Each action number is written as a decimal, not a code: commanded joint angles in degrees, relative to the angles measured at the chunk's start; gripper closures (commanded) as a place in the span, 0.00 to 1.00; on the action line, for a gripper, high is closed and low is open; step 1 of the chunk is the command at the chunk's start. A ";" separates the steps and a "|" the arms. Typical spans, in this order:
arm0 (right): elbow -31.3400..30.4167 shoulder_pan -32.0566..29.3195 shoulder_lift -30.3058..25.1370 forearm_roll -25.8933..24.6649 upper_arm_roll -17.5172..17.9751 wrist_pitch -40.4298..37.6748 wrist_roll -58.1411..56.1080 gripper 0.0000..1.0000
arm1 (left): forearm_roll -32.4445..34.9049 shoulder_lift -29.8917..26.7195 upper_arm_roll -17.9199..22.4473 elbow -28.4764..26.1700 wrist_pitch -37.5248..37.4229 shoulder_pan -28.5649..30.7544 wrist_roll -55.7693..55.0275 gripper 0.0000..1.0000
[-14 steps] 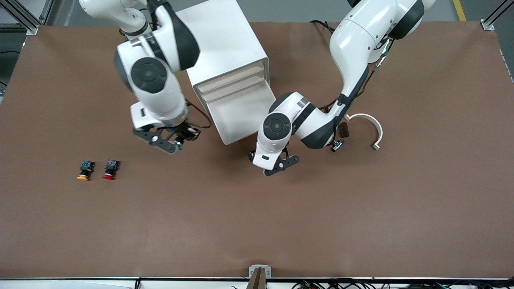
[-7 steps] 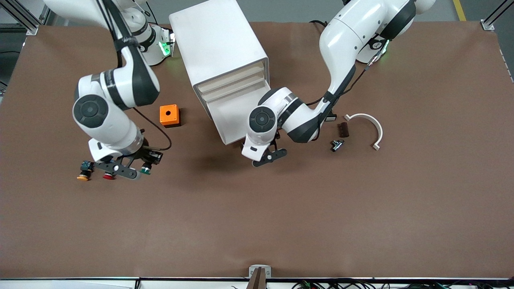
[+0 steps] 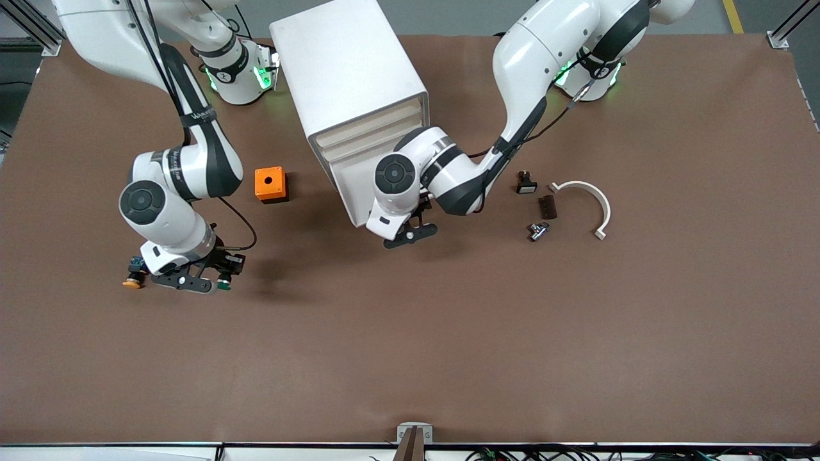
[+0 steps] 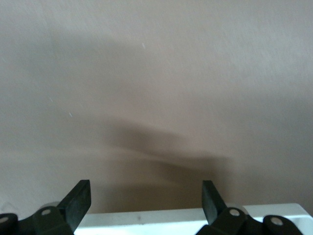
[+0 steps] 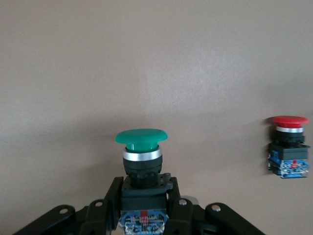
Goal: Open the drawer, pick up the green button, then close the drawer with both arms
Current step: 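Carry the green button beside the red button while the left gripper pushes drawer, then push the drawer shut with the left gripper while the right gripper lowers button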
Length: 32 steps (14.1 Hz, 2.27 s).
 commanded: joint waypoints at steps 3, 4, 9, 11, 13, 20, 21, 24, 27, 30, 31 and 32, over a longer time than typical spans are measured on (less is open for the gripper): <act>-0.18 -5.65 4.43 0.61 1.27 5.00 -8.21 1.00 | -7.16 -0.18 0.12 -1.54 0.51 -2.61 0.28 0.00; -0.18 -6.35 4.43 0.70 1.27 4.91 -9.62 1.00 | -7.87 -0.18 0.12 -1.81 0.43 -3.14 0.28 0.00; -2.11 -8.73 5.05 0.96 1.36 5.08 -12.35 1.00 | -13.40 -0.36 0.12 -2.86 0.51 -5.96 0.28 0.00; -3.43 -8.65 4.96 0.96 1.45 5.87 -12.35 1.00 | -15.34 -0.44 0.12 -2.95 0.43 -6.13 0.20 0.00; -4.05 -8.65 4.96 0.96 1.45 6.23 -12.35 1.00 | -16.05 -0.36 0.12 -2.95 0.43 -6.31 0.19 0.00; -4.14 -7.51 6.80 5.09 1.53 9.47 -11.56 1.00 | -20.09 -0.53 0.03 -4.36 0.51 -7.28 0.11 0.00; -4.05 -7.24 6.89 5.18 1.53 9.48 -11.56 1.00 | -20.27 -0.53 0.03 -4.44 0.43 -7.28 0.11 0.00; -4.05 -7.33 7.07 5.36 1.53 9.48 -11.56 0.99 | -20.27 -0.80 0.03 -4.62 0.51 -7.19 0.11 0.00; -3.53 -7.41 7.07 5.36 1.53 9.04 -12.35 0.49 | -20.01 -1.23 0.12 -4.45 0.42 -6.23 0.11 0.00; -3.17 -7.50 7.07 5.27 1.45 8.86 -12.44 0.00 | -19.74 -3.77 0.47 -4.09 0.42 -3.95 0.11 0.00; -2.82 -7.50 7.07 5.27 1.45 8.86 -12.53 0.00 | -19.48 -4.66 0.47 -4.01 0.42 -2.63 0.02 0.00; -2.73 -7.50 7.07 5.27 1.45 8.78 -12.53 0.00 | -19.39 -5.97 0.47 -4.01 0.42 -1.31 0.02 0.00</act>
